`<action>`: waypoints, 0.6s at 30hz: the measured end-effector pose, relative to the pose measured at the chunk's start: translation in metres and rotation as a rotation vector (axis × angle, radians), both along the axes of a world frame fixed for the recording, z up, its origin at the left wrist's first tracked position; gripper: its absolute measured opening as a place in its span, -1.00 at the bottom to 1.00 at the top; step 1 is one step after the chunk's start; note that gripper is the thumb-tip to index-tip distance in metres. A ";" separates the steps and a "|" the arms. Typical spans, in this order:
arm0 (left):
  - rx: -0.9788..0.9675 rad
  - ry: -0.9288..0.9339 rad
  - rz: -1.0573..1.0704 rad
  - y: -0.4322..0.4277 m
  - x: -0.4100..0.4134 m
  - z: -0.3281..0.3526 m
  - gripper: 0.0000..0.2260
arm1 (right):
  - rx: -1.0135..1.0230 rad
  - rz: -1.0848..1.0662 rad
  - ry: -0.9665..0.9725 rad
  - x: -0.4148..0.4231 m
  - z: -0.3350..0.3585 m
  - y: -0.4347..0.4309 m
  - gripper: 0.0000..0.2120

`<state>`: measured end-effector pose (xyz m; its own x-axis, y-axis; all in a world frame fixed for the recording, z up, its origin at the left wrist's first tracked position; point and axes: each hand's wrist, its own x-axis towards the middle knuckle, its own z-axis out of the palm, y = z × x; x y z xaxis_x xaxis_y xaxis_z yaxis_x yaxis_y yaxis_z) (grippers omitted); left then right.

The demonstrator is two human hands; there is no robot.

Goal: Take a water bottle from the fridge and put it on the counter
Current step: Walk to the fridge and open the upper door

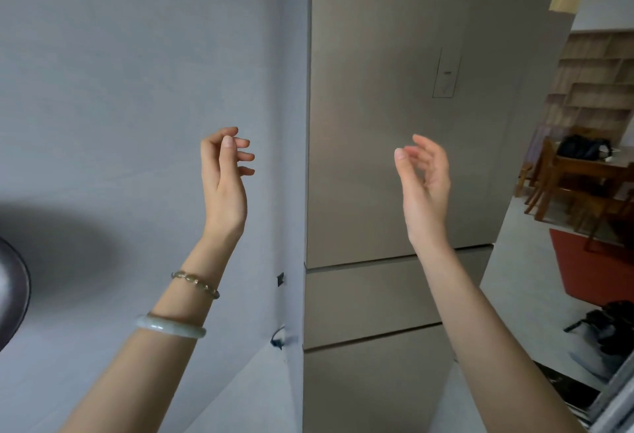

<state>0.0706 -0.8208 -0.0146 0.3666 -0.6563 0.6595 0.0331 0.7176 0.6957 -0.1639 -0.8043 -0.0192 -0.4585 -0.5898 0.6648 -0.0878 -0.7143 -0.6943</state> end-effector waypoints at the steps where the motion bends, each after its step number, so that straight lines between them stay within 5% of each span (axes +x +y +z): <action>1: -0.001 0.003 -0.003 -0.004 -0.002 0.000 -0.76 | -0.001 -0.003 0.007 -0.001 0.000 -0.004 -0.74; 18: 0.022 -0.010 0.016 -0.053 -0.019 -0.016 -0.80 | -0.003 0.009 0.024 -0.022 0.002 -0.050 -0.74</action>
